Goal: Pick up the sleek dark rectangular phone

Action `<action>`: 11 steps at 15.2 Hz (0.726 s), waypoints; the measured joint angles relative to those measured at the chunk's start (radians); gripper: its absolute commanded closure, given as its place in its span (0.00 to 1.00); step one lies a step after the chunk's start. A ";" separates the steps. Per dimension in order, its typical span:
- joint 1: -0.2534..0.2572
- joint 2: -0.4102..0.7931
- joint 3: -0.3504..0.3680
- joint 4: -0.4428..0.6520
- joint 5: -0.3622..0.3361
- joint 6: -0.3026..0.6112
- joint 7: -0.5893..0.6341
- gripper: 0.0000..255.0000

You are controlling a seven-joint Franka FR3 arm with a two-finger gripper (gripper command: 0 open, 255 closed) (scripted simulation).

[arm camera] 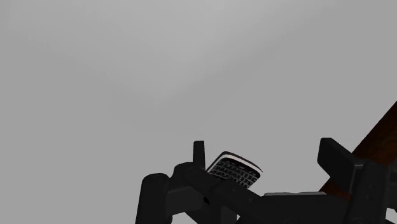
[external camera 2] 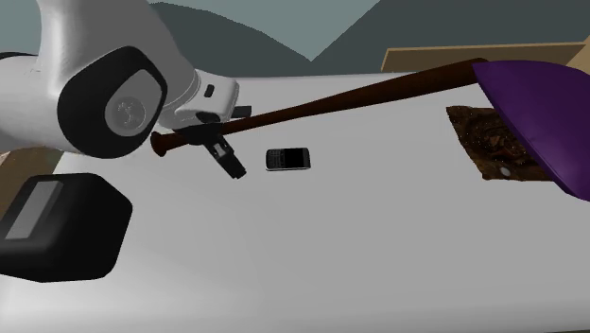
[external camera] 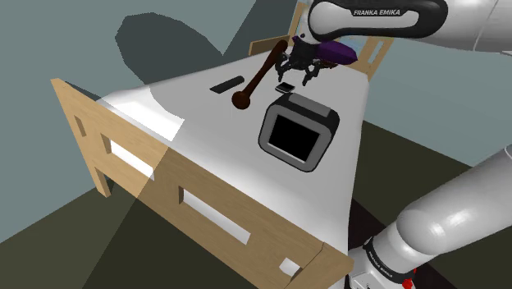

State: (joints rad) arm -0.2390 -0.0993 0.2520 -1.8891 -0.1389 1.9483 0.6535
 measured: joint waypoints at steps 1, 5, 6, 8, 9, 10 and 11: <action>-0.007 0.036 -0.001 0.035 -0.012 -0.004 0.039 0.00; -0.025 0.179 -0.016 0.172 -0.059 -0.018 0.185 0.00; -0.027 0.212 -0.022 0.207 -0.068 -0.025 0.219 0.00; -0.032 0.287 -0.038 0.292 -0.085 -0.043 0.282 0.00; -0.031 0.319 -0.045 0.329 -0.091 -0.053 0.316 0.00; -0.034 0.338 -0.051 0.343 -0.095 -0.050 0.332 0.00; -0.035 0.348 -0.055 0.348 -0.096 -0.046 0.341 0.00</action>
State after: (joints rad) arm -0.2741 0.2486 0.1973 -1.5415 -0.2354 1.9024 0.9944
